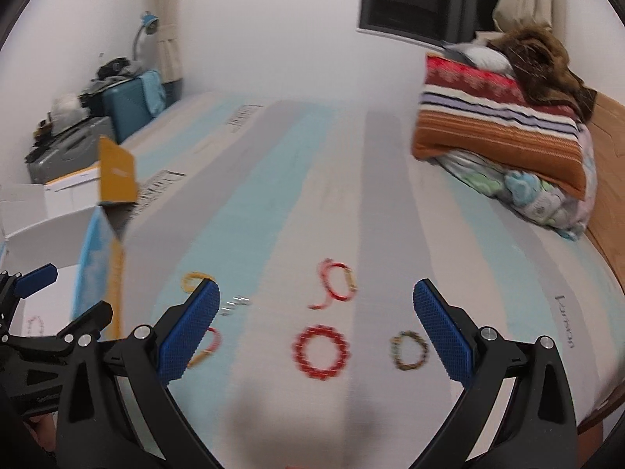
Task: Organize jewelry
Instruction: 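Move both grippers back over the remaining bracelets on the bed, then grasp the red cord bracelet with the left gripper while the right grasps the wooden-bead bracelet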
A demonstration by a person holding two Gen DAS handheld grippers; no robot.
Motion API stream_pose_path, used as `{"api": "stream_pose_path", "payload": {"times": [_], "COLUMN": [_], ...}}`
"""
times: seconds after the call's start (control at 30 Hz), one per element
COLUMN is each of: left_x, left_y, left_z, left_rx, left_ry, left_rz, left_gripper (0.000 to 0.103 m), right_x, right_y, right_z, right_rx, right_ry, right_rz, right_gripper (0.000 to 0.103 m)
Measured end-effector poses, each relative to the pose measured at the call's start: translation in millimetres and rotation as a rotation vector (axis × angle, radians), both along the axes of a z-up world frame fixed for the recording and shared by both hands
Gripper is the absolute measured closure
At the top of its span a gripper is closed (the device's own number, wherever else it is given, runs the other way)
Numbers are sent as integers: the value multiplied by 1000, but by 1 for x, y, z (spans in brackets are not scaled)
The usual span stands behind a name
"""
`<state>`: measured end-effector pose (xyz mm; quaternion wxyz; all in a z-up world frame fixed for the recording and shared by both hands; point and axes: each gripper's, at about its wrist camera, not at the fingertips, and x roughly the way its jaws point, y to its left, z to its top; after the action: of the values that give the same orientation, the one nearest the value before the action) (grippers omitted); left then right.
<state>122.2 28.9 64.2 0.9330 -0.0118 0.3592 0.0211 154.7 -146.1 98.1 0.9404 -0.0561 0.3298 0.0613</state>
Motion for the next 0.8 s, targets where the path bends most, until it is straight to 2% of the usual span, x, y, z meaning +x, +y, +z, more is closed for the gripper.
{"api": "stream_pose_path", "payload": {"times": [0.23,0.4,0.5,0.67,0.8], "left_x": [36,51,60,65,72], "left_y": [-32,-32,-34,-38,-31], "left_z": [-46,-77,-96,-111,-129], "left_rx": [2,-31,-38,-9,-32], "left_ry": [70,115,141,166,195], "left_rz": [-52,-50,-43,-62,-44], "left_gripper": [6,6,6,6,6], "right_x": [26,46,52,62,67], "right_y": [-65,-97,-108,-118,-121], "right_z": [-41,-78,-98,-123,-135], "right_rx": [10,48,64,98,96], "right_ry": [70,138,161,205,234], "right_rz": [-97,-149,-171,-178,-178], "right_gripper": [8,8,8,8,8]}}
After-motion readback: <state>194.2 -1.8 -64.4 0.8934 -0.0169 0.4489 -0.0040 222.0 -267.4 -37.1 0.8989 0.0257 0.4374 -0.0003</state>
